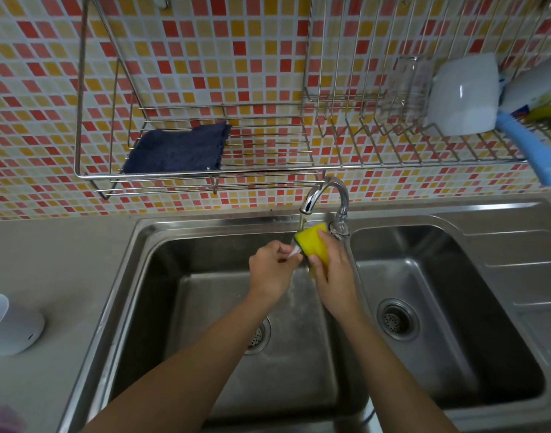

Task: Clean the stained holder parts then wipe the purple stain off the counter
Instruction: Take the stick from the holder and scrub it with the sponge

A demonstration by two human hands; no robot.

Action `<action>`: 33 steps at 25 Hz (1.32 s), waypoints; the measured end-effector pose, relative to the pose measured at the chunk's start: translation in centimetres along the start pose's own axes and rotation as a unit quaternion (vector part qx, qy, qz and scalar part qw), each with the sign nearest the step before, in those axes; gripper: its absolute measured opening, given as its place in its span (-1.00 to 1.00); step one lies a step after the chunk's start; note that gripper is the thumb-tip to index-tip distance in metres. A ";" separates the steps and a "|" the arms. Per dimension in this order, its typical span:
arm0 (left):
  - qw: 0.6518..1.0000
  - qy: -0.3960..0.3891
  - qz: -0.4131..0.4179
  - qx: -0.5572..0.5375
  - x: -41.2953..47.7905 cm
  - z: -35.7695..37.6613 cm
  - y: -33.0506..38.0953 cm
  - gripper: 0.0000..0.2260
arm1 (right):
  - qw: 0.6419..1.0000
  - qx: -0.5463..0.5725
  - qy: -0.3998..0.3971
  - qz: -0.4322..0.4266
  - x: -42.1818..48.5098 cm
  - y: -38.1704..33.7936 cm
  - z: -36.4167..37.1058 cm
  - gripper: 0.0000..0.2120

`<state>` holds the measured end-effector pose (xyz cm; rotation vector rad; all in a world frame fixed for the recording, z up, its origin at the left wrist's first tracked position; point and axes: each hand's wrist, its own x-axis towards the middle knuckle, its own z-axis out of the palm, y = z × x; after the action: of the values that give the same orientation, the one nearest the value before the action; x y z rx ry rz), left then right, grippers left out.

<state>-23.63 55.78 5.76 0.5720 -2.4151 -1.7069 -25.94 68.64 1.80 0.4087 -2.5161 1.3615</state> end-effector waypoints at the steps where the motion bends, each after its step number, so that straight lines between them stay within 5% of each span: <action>1: 1.000 -0.002 -0.005 -0.002 0.1 0.0 -0.1 -0.93 | 1.000 0.004 0.014 0.011 0.1 0.0 0.0 -0.53; 12: 0.985 -0.040 -0.088 -0.145 1.1 -0.1 -0.1 -0.95 | 0.999 0.027 -0.020 0.030 0.6 -0.3 1.1 -0.54; 33: 0.983 0.008 -0.116 -0.142 1.6 1.5 -0.4 -0.88 | 0.997 0.049 0.016 0.064 1.0 -0.4 1.6 -0.59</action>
<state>-25.52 56.40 4.65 0.8439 -2.1061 -2.0817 -26.92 66.94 1.59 0.2464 -2.4937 1.5305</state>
